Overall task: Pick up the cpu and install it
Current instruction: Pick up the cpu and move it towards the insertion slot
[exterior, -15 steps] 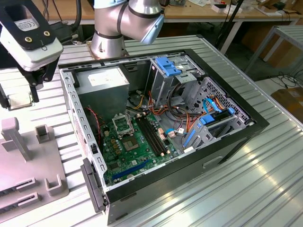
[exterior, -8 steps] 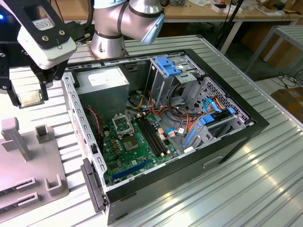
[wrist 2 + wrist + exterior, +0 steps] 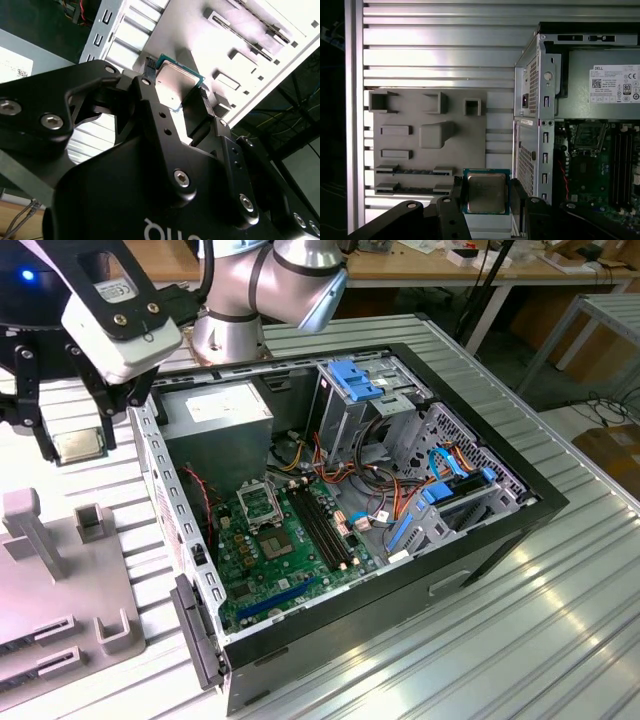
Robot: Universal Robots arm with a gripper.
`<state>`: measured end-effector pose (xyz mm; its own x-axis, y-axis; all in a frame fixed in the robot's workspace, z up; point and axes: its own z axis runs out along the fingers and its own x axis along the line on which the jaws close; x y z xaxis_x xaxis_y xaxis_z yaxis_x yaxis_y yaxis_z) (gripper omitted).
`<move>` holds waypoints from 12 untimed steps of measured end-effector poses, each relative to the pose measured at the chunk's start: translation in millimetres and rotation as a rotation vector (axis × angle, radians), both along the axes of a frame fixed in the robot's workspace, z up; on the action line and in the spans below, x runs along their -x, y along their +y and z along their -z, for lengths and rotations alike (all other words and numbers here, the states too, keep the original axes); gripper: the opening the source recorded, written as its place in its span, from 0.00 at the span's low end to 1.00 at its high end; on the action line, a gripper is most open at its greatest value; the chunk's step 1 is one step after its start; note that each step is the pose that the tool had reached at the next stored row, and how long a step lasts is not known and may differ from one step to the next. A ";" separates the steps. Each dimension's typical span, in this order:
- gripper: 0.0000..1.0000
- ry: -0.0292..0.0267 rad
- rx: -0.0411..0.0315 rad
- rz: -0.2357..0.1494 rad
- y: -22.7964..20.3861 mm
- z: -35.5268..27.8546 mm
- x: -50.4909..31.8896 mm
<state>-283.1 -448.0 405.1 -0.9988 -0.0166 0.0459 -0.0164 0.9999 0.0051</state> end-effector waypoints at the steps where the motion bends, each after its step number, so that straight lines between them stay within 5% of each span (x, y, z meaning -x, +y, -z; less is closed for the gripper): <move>1: 0.47 0.0000 0.0000 0.000 0.0 0.0 -1.3; 12: 0.47 0.0000 0.0000 0.000 0.0 0.0 -19.2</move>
<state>-263.9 -448.0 405.1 -0.9988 -0.0166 0.0459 -0.0163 0.9999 0.0050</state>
